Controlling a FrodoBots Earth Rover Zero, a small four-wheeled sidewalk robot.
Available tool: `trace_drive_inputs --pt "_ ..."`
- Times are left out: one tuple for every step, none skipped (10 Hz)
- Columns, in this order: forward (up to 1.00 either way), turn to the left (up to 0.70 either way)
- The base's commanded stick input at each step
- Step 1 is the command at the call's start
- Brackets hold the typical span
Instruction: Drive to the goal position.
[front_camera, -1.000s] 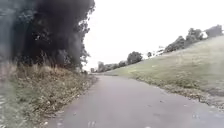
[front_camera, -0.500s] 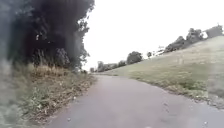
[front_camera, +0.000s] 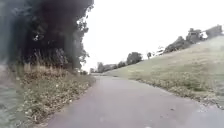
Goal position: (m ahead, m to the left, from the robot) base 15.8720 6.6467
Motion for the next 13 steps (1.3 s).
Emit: trace_drive_inputs --pt "0.45 0.00" --pt "0.45 0.00" --pt "0.45 0.00" --pt "0.45 0.00" --pt "0.45 0.00" --pt "0.45 0.00" --pt "0.45 0.00" --pt "0.45 0.00" --pt "0.45 0.00" --pt "0.45 0.00" --pt "0.45 0.00" --pt "0.45 0.00" --pt "0.45 0.00"
